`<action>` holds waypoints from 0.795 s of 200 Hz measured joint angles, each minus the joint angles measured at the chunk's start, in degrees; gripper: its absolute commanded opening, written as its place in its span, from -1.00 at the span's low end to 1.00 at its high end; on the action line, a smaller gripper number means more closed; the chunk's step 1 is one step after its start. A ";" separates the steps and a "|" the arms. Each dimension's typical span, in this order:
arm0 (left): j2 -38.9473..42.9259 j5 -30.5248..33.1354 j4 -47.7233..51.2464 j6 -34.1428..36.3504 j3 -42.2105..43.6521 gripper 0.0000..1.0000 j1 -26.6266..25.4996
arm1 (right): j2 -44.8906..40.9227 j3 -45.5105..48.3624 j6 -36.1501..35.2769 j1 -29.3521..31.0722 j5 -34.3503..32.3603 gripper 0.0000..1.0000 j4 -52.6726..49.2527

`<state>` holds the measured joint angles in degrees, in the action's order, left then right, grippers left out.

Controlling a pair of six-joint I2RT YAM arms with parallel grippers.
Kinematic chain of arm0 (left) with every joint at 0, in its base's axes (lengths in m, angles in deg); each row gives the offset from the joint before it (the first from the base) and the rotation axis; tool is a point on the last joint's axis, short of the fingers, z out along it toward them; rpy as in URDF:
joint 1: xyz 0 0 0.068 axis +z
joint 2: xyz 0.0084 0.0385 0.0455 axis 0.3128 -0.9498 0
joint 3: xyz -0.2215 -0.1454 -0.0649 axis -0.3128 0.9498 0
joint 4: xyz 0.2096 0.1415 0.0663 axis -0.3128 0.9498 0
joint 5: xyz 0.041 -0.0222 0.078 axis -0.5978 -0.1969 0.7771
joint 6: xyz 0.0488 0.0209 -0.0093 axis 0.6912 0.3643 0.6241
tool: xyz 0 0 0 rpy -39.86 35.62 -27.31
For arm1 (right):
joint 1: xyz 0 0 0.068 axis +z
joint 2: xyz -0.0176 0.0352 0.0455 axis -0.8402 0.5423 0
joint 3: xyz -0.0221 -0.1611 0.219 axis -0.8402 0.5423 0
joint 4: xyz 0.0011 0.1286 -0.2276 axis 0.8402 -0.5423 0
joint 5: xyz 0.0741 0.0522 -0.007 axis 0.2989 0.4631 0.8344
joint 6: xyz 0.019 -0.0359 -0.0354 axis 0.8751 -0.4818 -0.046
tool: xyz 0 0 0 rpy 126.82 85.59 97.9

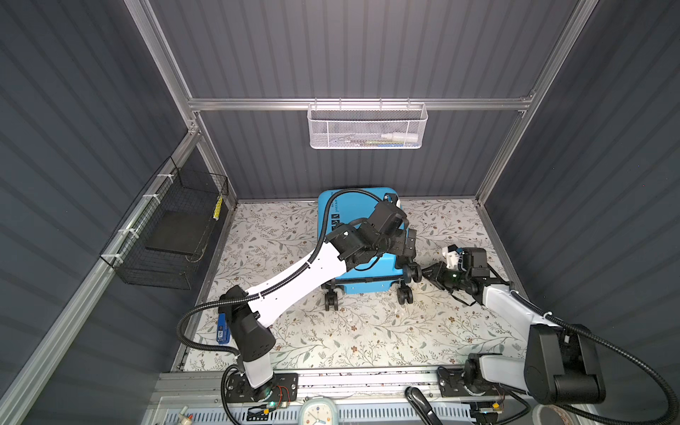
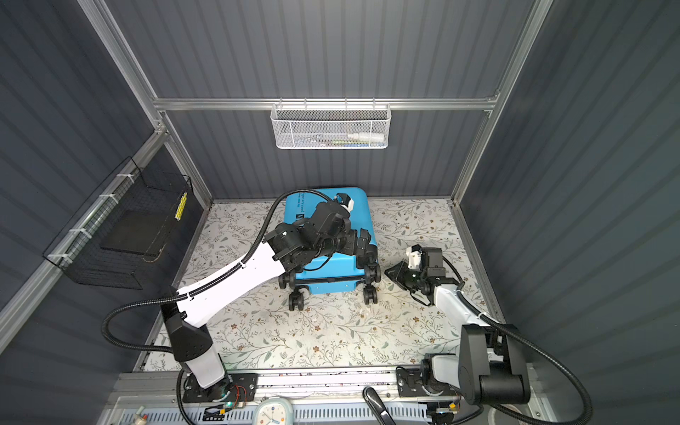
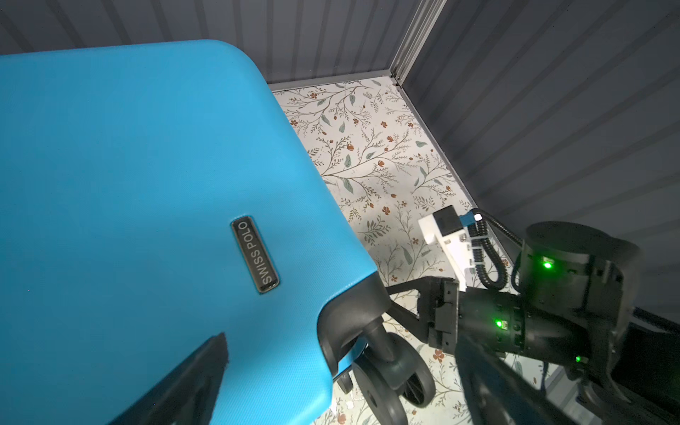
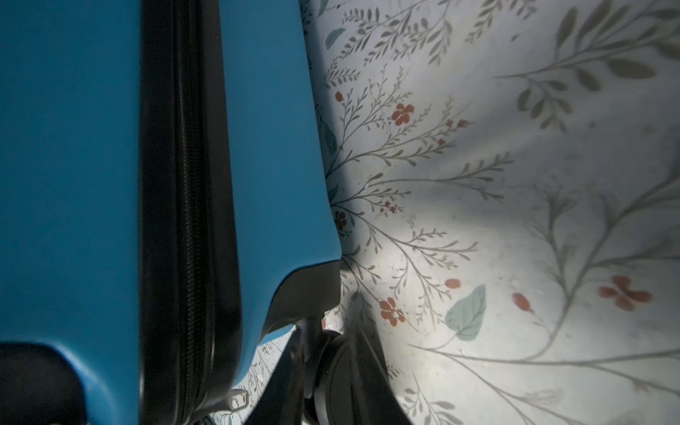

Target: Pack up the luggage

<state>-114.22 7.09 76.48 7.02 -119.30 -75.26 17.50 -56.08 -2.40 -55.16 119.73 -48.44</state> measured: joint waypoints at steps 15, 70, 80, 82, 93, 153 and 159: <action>0.63 0.63 0.26 0.04 0.33 1.00 0.07 | 0.09 0.02 0.74 2.38 -0.33 -0.53 1.16; 1.36 0.87 0.90 0.57 1.81 1.00 2.10 | 0.74 0.13 5.60 11.37 -5.75 -0.54 3.34; 2.14 1.09 0.90 0.68 3.21 1.00 2.38 | 1.40 0.13 6.38 13.07 -5.86 -0.53 3.98; 2.36 1.25 0.87 0.68 3.54 1.00 2.40 | 1.60 0.13 6.58 13.49 -5.86 -0.53 4.17; 3.41 1.75 0.92 0.68 4.96 1.00 2.69 | 2.34 0.11 7.52 15.08 -5.92 -0.52 5.01; 10.05 2.56 -0.57 -1.66 11.93 1.00 2.93 | 4.74 -1.79 9.38 19.32 -6.29 -0.40 5.90; 10.73 2.56 -1.09 -2.43 13.22 1.00 2.93 | 4.50 -1.79 9.09 19.37 -6.29 -0.36 5.75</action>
<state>-103.49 9.64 75.39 4.59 -106.07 -72.34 22.00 -57.87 6.69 -35.79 113.44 -42.69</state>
